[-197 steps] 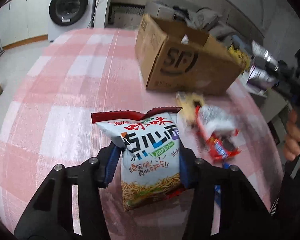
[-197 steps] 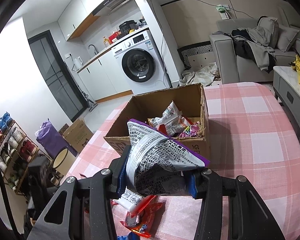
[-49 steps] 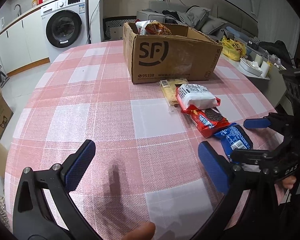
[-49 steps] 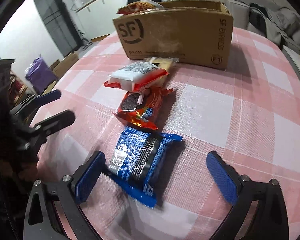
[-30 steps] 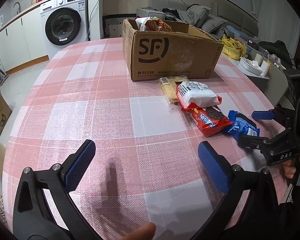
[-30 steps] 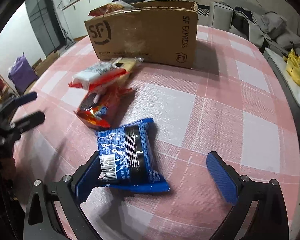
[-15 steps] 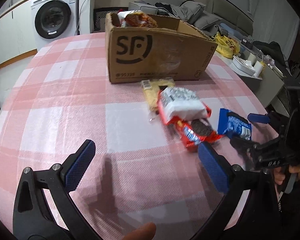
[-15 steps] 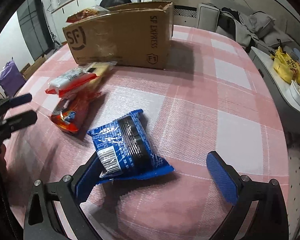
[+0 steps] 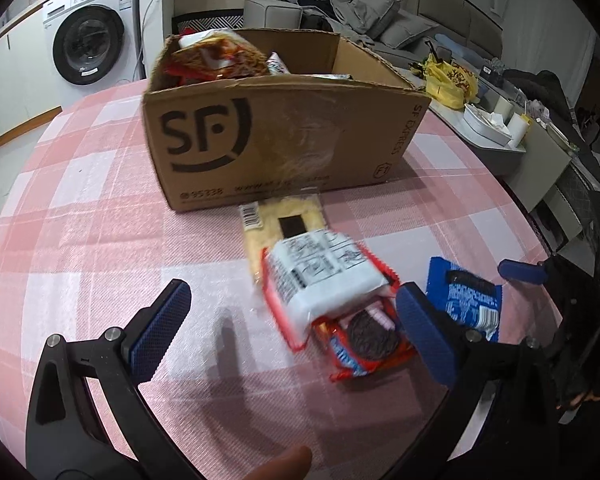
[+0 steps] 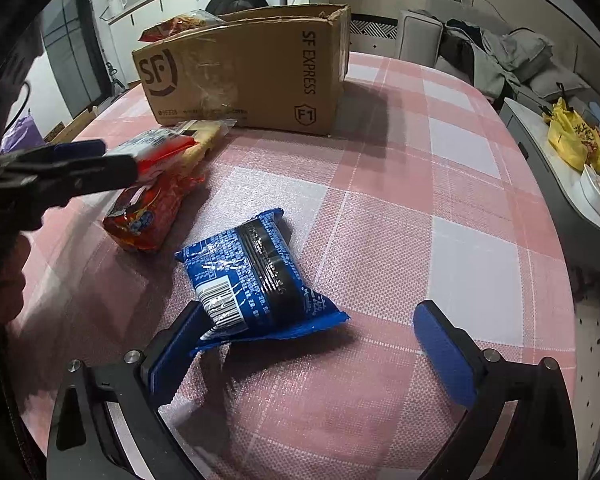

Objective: Organize snacks
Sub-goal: 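Grasp the blue Oreo pack with the right tool while the left tool grasps the white-wrapped snack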

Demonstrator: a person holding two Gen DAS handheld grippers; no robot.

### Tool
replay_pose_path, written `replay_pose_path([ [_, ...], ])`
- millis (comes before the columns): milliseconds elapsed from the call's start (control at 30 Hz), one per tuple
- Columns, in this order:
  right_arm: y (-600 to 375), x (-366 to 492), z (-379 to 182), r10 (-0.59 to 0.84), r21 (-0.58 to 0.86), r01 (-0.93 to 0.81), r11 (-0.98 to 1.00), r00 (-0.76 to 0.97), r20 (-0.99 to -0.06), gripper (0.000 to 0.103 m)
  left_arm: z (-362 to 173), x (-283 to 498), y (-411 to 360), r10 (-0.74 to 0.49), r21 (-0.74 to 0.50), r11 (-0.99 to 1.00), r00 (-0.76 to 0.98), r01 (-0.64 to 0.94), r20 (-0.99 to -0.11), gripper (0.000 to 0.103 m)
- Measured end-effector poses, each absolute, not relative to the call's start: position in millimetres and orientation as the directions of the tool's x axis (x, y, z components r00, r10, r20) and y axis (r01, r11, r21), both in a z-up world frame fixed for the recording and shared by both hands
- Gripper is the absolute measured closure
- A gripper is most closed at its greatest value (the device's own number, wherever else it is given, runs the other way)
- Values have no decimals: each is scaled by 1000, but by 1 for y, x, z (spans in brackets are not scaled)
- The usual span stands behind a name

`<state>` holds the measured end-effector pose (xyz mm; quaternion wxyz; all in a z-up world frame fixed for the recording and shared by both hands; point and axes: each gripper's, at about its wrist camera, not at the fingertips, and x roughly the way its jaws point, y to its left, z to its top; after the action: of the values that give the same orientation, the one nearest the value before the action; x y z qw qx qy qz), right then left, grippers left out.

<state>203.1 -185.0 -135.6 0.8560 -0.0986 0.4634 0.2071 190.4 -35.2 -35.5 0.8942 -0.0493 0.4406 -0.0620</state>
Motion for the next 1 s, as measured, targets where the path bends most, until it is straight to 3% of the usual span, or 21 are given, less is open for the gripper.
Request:
replay_pose_path([
  [167, -185, 200, -135, 271, 21, -454, 891, 492, -827, 1, -34, 199, -50, -167, -136, 986, 597, 97, -785, 1],
  [333, -184, 199, -135, 270, 20, -453, 891, 493, -827, 0, -40, 208, -59, -98, -70, 995, 579, 71, -809, 1],
  [533, -185, 199, -135, 270, 19, -454, 891, 495, -826, 1, -46, 210, -58, -107, -86, 994, 576, 65, -810, 1],
  [633, -186, 199, -135, 270, 19, -454, 891, 495, -826, 1, -46, 209, -54, -135, -117, 991, 573, 69, -808, 17],
  [700, -186, 199, -135, 270, 19, -455, 890, 495, -826, 1, -47, 207, -51, -171, -152, 985, 569, 81, -804, 39],
  [767, -186, 199, -134, 273, 20, -456, 890, 496, -824, 1, -45, 203, -47, -198, -182, 980, 578, 86, -792, 47],
  [1000, -187, 199, -134, 277, 22, -460, 888, 496, -823, 1, -42, 184, -43, -206, -180, 978, 612, 103, -763, 49],
])
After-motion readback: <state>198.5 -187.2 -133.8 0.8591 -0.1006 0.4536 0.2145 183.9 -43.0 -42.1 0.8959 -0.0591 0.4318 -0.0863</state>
